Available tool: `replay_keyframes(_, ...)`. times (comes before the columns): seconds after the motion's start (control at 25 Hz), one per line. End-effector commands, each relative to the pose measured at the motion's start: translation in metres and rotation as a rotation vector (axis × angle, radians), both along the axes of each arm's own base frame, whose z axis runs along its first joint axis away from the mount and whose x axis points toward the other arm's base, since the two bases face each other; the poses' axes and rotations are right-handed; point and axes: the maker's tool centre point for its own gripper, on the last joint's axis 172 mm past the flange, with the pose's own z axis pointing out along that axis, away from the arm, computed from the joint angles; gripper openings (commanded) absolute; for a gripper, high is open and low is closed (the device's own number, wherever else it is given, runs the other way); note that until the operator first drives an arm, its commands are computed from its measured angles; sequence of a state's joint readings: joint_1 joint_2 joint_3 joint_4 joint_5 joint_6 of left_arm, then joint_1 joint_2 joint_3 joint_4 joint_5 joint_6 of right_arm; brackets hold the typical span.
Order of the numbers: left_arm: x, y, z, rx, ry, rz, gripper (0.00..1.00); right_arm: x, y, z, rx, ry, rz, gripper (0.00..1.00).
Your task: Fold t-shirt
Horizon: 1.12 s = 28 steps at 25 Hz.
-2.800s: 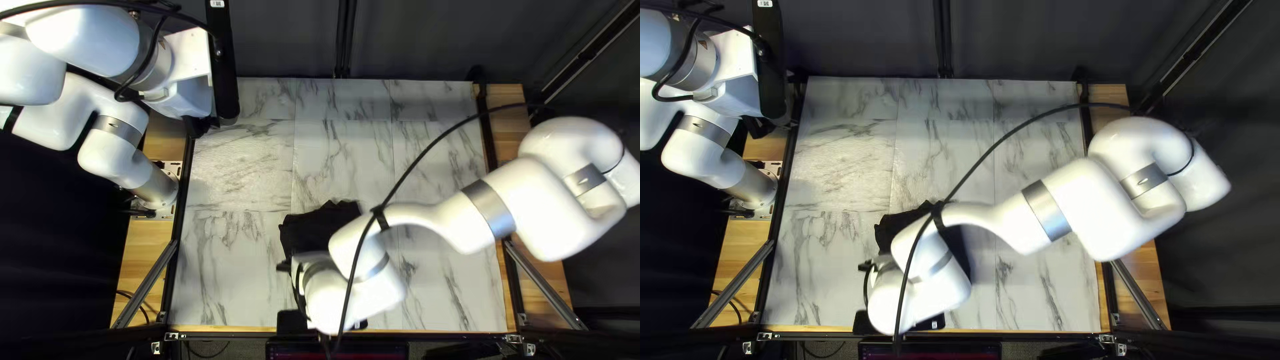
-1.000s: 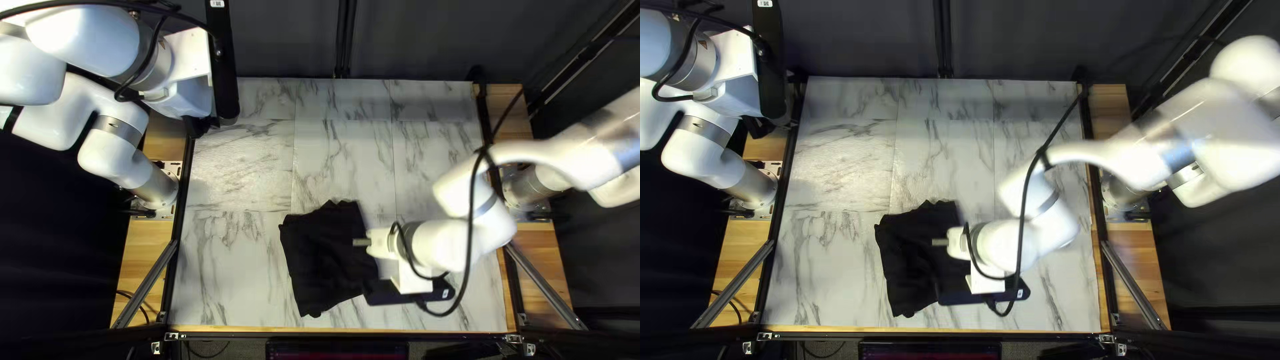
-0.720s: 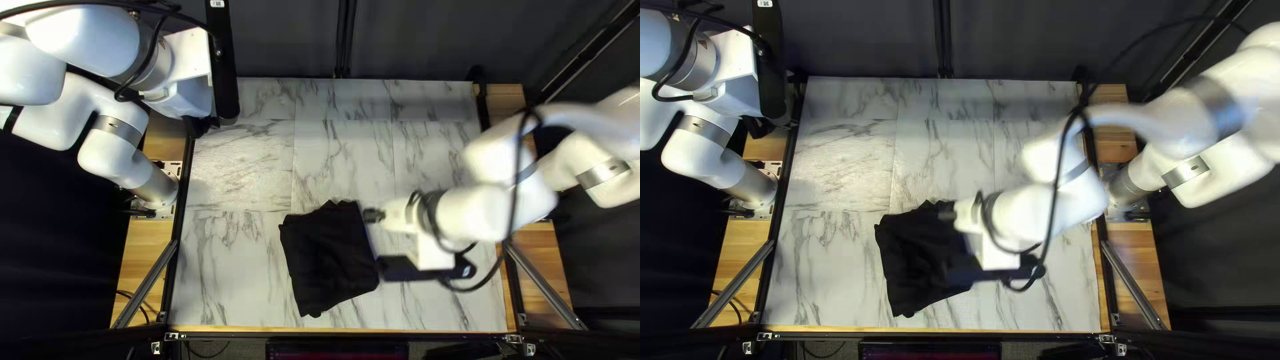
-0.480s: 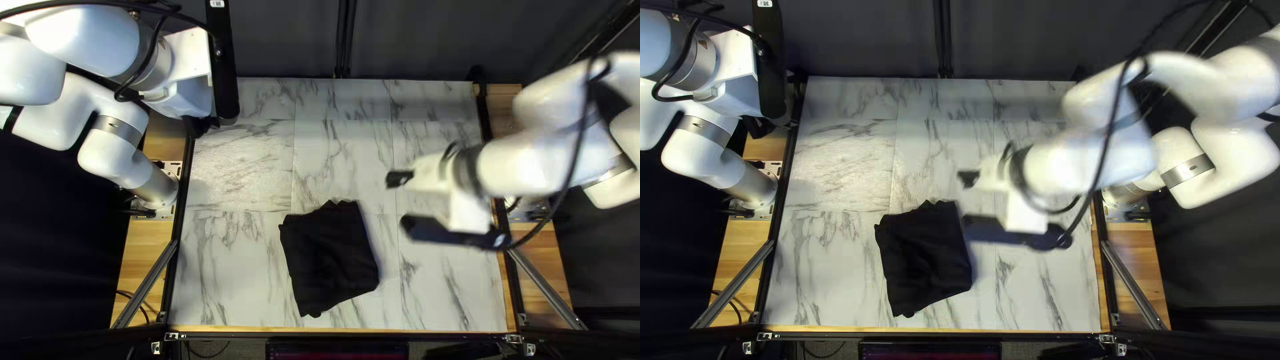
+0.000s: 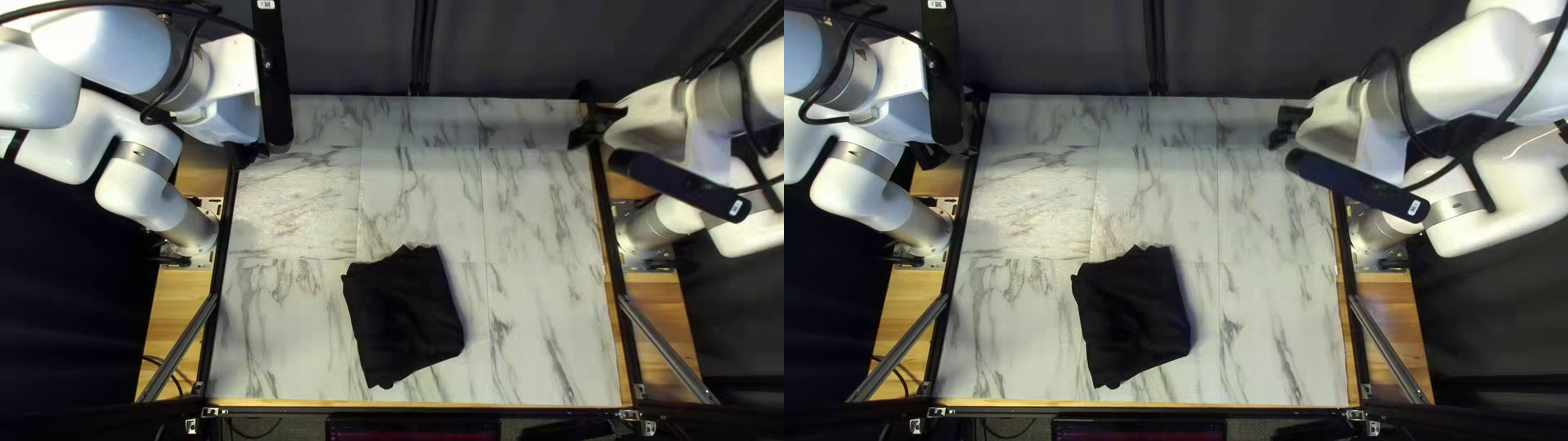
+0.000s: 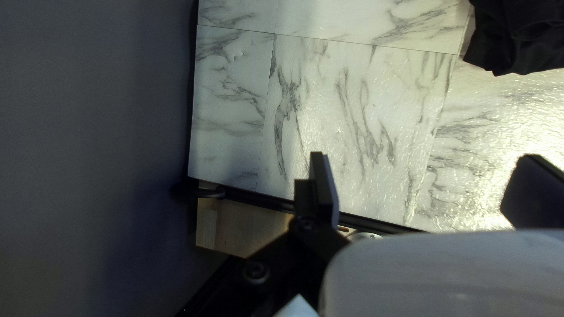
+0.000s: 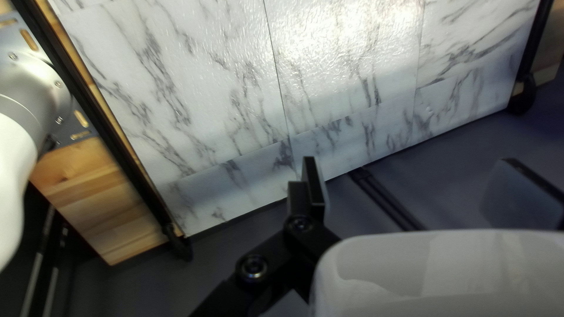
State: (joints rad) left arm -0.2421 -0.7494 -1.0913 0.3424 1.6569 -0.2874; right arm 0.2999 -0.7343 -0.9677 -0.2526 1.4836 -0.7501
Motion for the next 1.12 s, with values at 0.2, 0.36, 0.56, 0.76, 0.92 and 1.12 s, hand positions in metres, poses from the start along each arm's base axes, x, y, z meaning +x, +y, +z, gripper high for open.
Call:
replay_keyframes(0.2, 0.0, 0.0, 0.0, 0.0, 0.0, 0.0, 1.0, 0.002, 0.007, -0.007, 0.011, 0.008, -0.098, 1.0)
replay_keyframes(0.36, 0.0, 0.0, 0.0, 0.0, 0.0, 0.0, 1.0, 0.002, 0.007, -0.007, 0.011, 0.008, -0.098, 1.0)
replay_keyframes(0.56, 0.0, 0.0, 0.0, 0.0, 0.0, 0.0, 1.0, -0.013, 0.001, 0.022, 0.082, -0.096, -0.288, 1.0)
replay_keyframes(0.76, 0.0, 0.0, 0.0, 0.0, 0.0, 0.0, 1.0, -0.027, 0.011, 0.041, 0.164, -0.207, -0.52, 1.0)
replay_keyframes(0.92, 0.0, 0.0, 0.0, 0.0, 0.0, 0.0, 1.0, -0.029, 0.013, 0.044, 0.184, -0.23, -0.571, 1.0)
replay_keyframes(1.12, 0.0, 0.0, 0.0, 0.0, 0.0, 0.0, 1.0, -0.029, 0.013, 0.044, 0.184, -0.23, -0.571, 1.0)
